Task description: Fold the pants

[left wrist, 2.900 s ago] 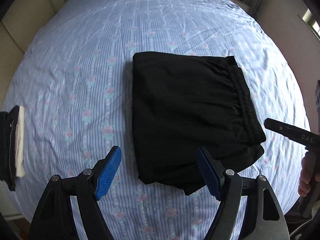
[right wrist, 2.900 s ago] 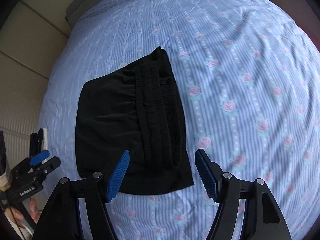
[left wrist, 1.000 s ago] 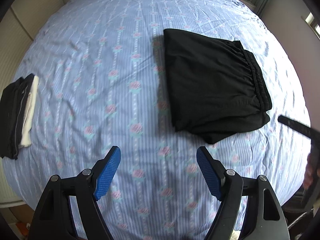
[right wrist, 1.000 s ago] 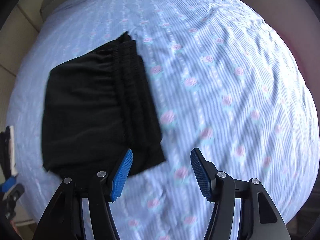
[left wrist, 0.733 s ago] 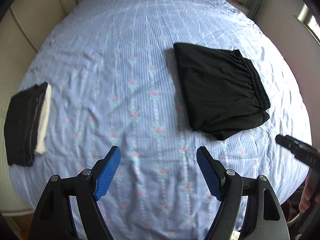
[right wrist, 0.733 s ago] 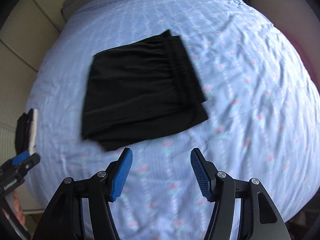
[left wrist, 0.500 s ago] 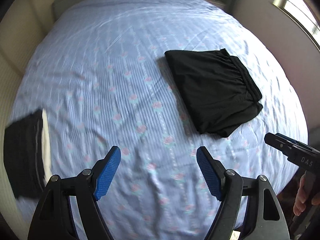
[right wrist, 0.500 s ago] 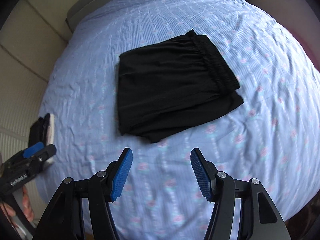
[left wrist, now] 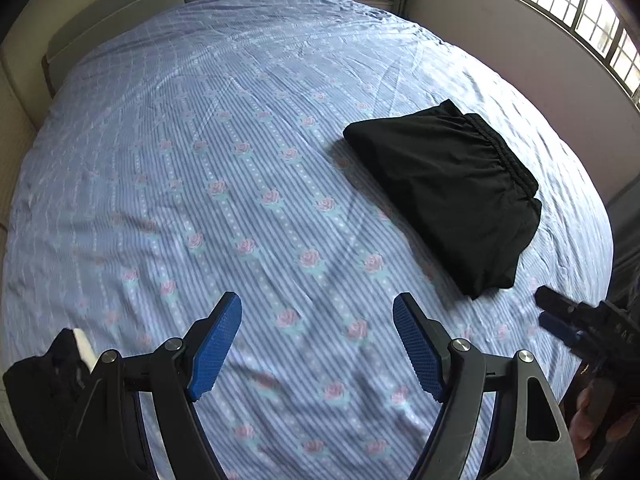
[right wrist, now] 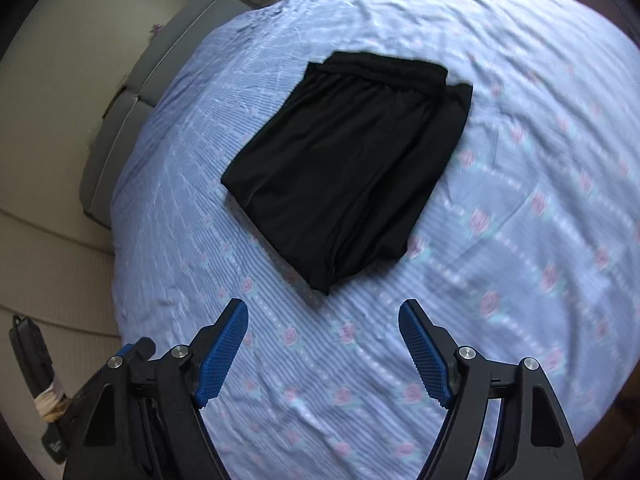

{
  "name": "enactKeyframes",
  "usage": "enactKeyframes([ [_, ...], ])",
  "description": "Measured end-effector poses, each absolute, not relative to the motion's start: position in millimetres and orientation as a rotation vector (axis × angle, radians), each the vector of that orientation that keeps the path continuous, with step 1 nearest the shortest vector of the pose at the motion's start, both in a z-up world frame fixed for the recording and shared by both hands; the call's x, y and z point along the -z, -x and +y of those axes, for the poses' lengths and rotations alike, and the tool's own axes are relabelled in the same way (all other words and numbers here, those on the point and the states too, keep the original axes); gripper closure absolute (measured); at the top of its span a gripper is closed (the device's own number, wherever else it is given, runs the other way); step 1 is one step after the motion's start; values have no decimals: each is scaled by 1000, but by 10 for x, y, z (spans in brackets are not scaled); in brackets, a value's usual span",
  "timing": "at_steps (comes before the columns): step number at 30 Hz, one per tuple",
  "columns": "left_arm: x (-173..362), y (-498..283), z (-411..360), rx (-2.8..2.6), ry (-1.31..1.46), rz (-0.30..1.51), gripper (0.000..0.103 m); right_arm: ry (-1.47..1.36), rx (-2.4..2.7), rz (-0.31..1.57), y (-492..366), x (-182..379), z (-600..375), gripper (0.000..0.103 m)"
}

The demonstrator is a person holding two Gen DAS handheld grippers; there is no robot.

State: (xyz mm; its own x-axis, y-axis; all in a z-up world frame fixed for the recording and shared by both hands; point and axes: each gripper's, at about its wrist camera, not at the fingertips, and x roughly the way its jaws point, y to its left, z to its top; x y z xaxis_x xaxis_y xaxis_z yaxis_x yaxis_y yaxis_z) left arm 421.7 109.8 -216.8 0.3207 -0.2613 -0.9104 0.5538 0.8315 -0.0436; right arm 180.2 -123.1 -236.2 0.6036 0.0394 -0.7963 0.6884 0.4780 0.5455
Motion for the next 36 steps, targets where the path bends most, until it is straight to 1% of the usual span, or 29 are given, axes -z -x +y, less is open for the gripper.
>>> enactKeyframes([
  [7,2462,-4387,1042,588,-288,1132,25,-1164,428,714,-2082,2978,-1100,25],
  [11,2632,-4470,947,604,-315,1148,25,-1181,475,714,-2225,3243,-1037,25],
  [13,2683,-4526,912,610,-316,1148,25,-1223,502,683,-2243,3327,-1042,25],
  [18,2779,-4793,796,635,-228,1178,25,-1332,549,588,-2363,3416,-1135,18],
  [22,2841,-5124,543,724,-92,1200,25,-1459,553,509,-2353,3485,-1235,18],
  [26,3010,-5490,198,810,36,1278,24,-1491,548,497,-2364,3533,-1261,18],
  [29,3149,-5667,-20,828,39,1300,24,-1475,553,509,-2333,3522,-1250,19],
  [32,3372,-5832,-84,804,132,1372,25,-1458,563,532,-2372,3517,-1251,19],
  [36,3537,-5962,-110,800,273,1406,26,-1484,572,529,-2344,3540,-1278,21],
])
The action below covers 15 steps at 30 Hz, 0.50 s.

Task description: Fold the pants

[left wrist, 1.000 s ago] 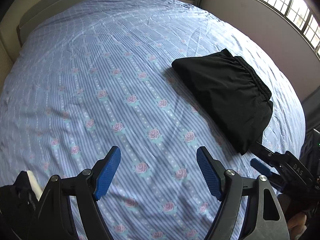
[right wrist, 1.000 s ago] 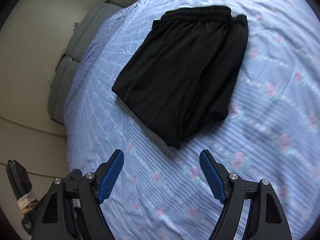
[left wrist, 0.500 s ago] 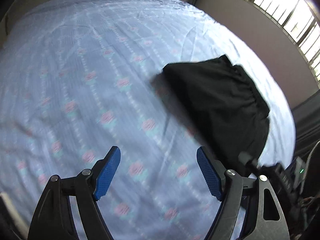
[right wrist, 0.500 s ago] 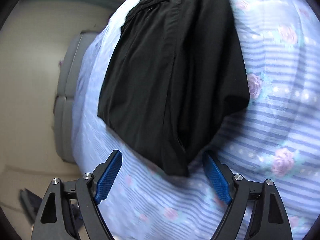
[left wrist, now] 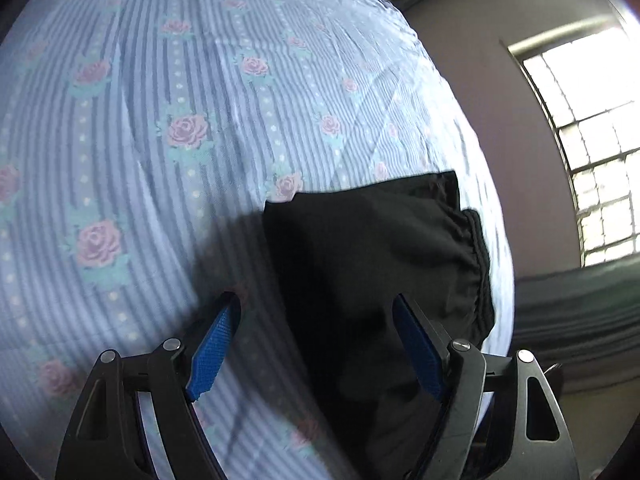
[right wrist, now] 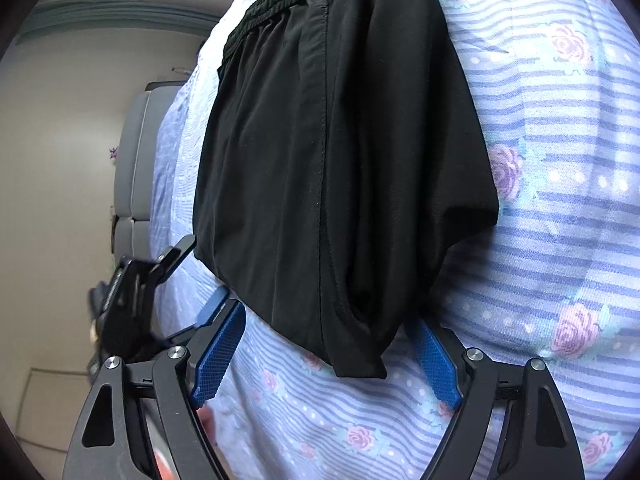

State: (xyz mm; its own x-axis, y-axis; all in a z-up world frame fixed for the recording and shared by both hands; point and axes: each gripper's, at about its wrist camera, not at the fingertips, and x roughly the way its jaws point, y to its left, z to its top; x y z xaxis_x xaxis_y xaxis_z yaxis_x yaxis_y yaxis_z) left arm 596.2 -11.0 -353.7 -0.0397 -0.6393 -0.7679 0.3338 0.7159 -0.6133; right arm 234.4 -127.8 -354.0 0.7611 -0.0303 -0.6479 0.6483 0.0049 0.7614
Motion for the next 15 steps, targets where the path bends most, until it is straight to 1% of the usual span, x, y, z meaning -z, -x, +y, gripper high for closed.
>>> enactKeyframes([
  [2,3559,-6002,-170,795,327,1415,32,-1483,583,534,-2348,3542,-1284,22],
  [3,3561,-6021,-235,812,338,1420,45,-1480,588,535,-2336,3546,-1281,23],
  [4,3570,-6027,-305,824,336,1438,56,-1479,596,535,-2346,3543,-1283,23],
  [6,3578,-6021,-436,830,317,1456,56,-1490,616,529,-2342,3545,-1282,25],
  [8,3618,-6025,-518,805,276,1460,62,-1503,624,521,-2348,3561,-1306,25],
  [10,3656,-6055,-464,770,317,1481,78,-1512,629,527,-2351,3572,-1324,27],
  [11,3641,-6057,-424,770,342,1484,81,-1519,636,533,-2349,3575,-1336,30],
  [13,3559,-6021,-396,775,319,1463,87,-1532,657,563,-2342,3580,-1353,40],
  [14,3474,-5979,-407,775,271,1439,88,-1535,666,577,-2337,3581,-1361,49],
  [15,3433,-5959,-415,775,248,1426,89,-1533,665,590,-2332,3583,-1372,62],
])
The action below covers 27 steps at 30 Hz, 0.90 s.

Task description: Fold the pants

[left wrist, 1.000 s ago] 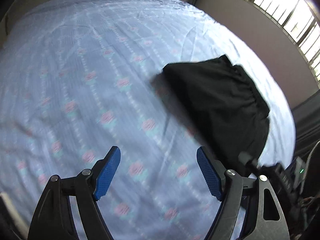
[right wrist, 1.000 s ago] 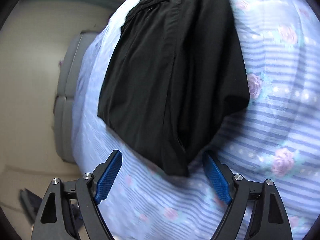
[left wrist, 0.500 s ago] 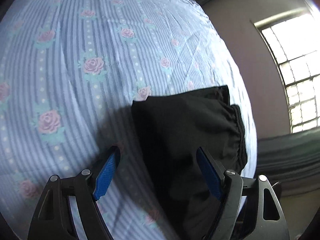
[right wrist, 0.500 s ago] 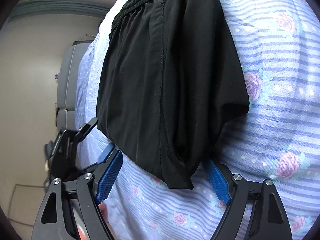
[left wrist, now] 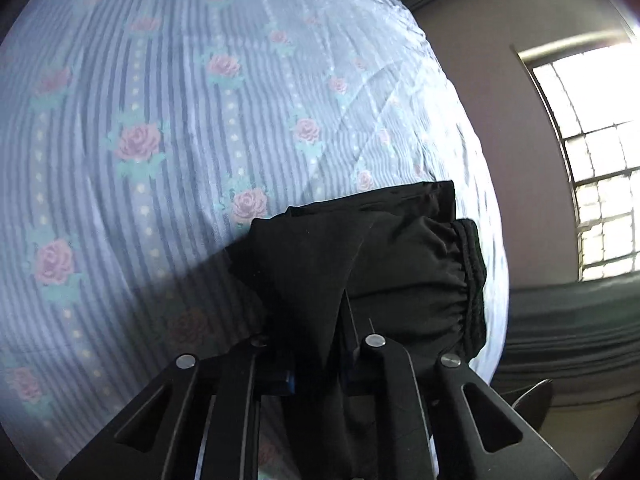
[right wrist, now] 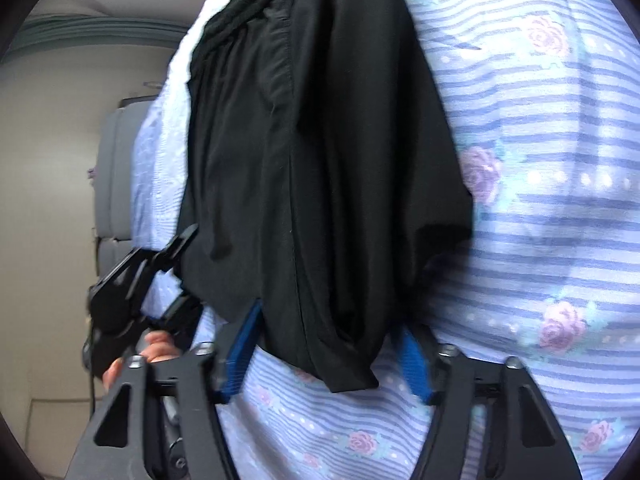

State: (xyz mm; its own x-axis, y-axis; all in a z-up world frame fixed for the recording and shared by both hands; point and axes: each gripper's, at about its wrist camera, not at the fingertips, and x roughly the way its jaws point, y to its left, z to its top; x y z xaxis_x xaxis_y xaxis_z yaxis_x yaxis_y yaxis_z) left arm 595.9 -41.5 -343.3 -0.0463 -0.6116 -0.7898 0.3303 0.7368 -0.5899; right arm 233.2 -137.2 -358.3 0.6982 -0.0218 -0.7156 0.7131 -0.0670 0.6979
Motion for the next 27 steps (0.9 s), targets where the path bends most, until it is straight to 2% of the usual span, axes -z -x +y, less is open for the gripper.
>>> enactKeyframes([
  [3,3228,-5842,-495,760,136,1367,91,-1565,592,588,-2309,3615,-1440,85],
  [5,3104,-5747,-563,755,62,1322,92,-1581,559,586,-2291,3579,-1496,88],
  [9,2814,-5499,-570,767,-24,1235,93,-1421,557,604,-2210,3152,-1558,90],
  [13,2509,-5331,-496,779,20,1225,93,-1237,582,594,-2089,2553,-1682,90],
  [21,1793,-4898,-279,777,18,1180,93,-1188,505,554,-1657,1816,-1774,91],
  [27,1092,-4204,149,745,-8,1117,93,-1129,405,576,-1257,1289,-1565,91],
])
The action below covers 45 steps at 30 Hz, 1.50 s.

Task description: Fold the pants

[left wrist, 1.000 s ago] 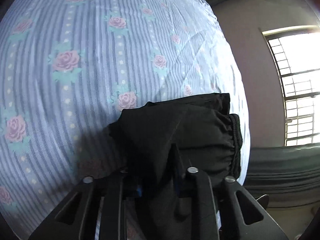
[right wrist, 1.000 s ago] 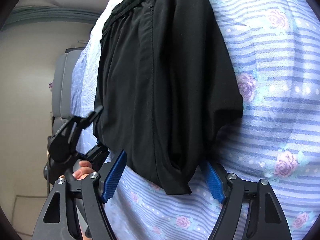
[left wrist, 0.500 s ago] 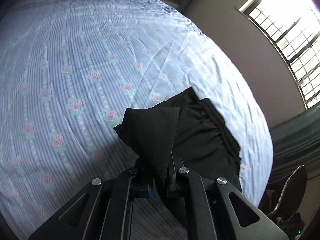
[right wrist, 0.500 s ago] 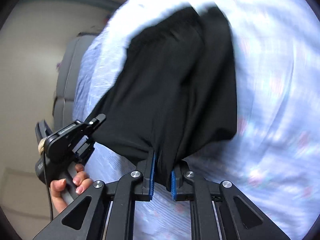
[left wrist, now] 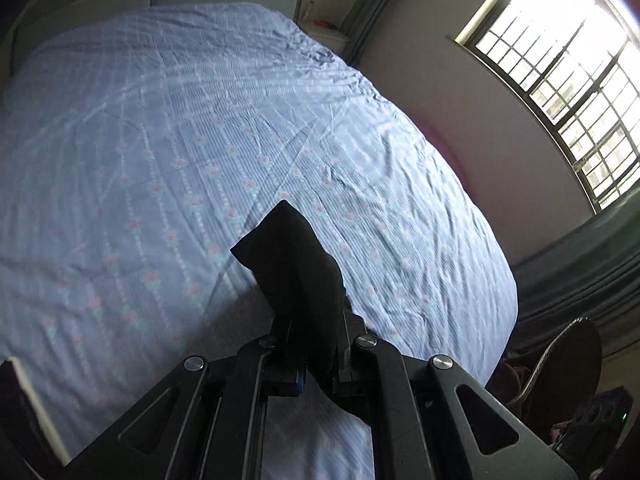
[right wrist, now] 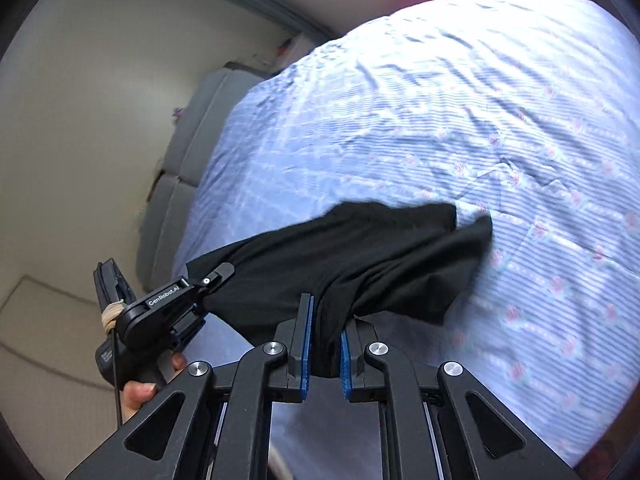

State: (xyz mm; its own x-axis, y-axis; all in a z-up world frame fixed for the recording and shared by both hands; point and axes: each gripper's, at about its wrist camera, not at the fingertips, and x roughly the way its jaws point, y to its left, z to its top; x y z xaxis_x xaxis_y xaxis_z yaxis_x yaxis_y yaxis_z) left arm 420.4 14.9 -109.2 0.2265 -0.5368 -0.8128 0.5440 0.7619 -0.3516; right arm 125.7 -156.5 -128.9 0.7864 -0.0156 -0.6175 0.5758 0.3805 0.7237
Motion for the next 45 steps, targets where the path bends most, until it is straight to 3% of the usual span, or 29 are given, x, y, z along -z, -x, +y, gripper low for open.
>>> enactKeyframes([
  [10,265,-2965,1186,643,9,1021,93,-981,198,630,-528,553,-841,91],
  [21,-555,-2601,2113,595,7,943,93,-905,14,598,-267,-51,-66,91],
  [31,-1037,-2938,3270,639,-13,868,93,-868,-54,544,-627,-461,1014,91],
  [37,-927,-3513,4147,726,42,946,93,-921,-4,524,-949,-386,1924,91],
  [45,-575,-4253,4544,786,17,1066,93,-969,112,563,-1462,-224,2838,91],
])
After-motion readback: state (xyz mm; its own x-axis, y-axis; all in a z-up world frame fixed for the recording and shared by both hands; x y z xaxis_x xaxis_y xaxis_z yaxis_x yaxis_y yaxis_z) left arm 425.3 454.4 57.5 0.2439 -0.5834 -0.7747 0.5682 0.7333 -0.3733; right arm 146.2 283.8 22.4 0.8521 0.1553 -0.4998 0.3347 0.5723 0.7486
